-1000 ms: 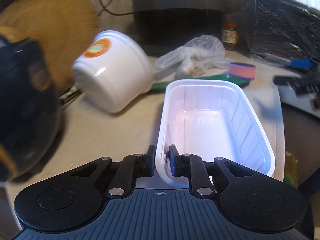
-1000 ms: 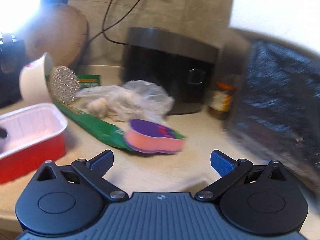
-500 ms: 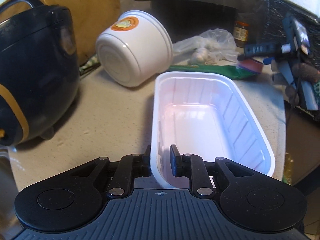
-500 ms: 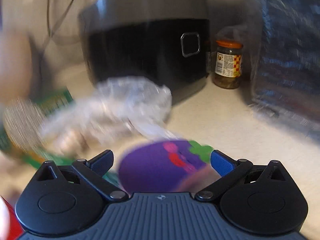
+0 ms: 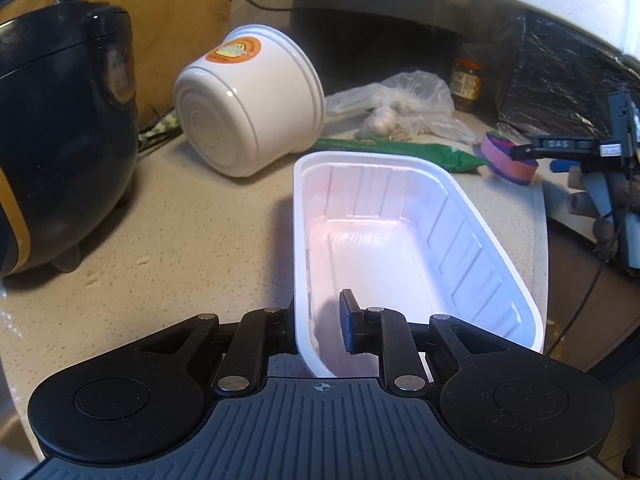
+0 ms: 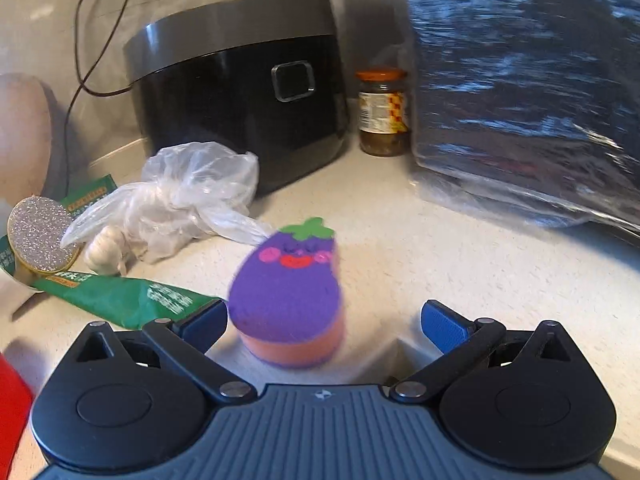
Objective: Collect trash
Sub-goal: 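Grasp the tray rim with the left tool while the right tool grasps the purple sponge, then lower the tray and sponge into the green bin and open both tools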
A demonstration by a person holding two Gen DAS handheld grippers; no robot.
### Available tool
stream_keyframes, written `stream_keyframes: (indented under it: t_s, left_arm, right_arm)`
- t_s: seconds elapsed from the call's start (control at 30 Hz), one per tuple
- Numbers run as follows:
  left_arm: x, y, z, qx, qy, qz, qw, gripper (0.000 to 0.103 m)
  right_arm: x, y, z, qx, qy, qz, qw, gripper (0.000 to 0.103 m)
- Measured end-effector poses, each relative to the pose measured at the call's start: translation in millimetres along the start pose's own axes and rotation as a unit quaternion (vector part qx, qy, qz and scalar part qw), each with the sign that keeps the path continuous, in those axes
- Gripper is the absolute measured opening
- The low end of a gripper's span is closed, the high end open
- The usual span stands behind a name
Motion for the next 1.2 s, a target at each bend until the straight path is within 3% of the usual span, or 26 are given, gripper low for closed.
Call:
stream_keyframes:
  t_s: [0.1, 0.27, 0.3, 0.43, 0.6, 0.83, 1.07, 1.2]
  left_arm:
    - [-1, 2, -1, -0.006, -0.009, -0.004, 0.9999, 0.021]
    - [-3, 4, 0, -0.015, -0.009, 0.003, 0.9998, 0.016]
    - [-4, 4, 1, -0.020, -0.016, 0.002, 0.9997, 0.015]
    - [-6, -4, 2, -0.007, -0.031, 0.000, 0.9995, 0.013]
    - [0, -22, 6, 0.023, -0.029, -0.004, 0.9993, 0.011]
    - [53, -48, 1, 0.053, 0.023, -0.024, 0.9981, 0.011]
    - [105, -50, -16, 0.072, 0.049, -0.052, 0.9949, 0.011]
    - [146, -43, -33, 0.079, 0.069, -0.116, 0.9877, 0.011]
  right_arm:
    - [-9, 15, 3, -0.010, 0.008, 0.013, 1.000, 0.102]
    - [-19, 17, 1, -0.006, -0.007, 0.021, 1.000, 0.070]
    - [-21, 16, 0, -0.008, -0.016, 0.021, 1.000, 0.068]
    - [-25, -4, -4, 0.000, -0.016, 0.043, 0.999, 0.068]
    - [-34, -61, -12, 0.037, -0.031, 0.094, 0.994, 0.068]
    - [-28, -136, -46, 0.074, -0.064, 0.122, 0.988, 0.068]
    - [3, -185, -98, 0.098, -0.066, 0.113, 0.987, 0.068]
    - [32, -194, -139, 0.106, -0.065, 0.060, 0.990, 0.068]
Point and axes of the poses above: each gripper's, at about its wrist camera, not at the fingertips, and y roughly the way its jaws point, x to its right, z to its top, the point moved 3 cm from there along y, roughly the way its jaws point, and after that the axes turned 4 degrees about -y, right-handed, at the moved point
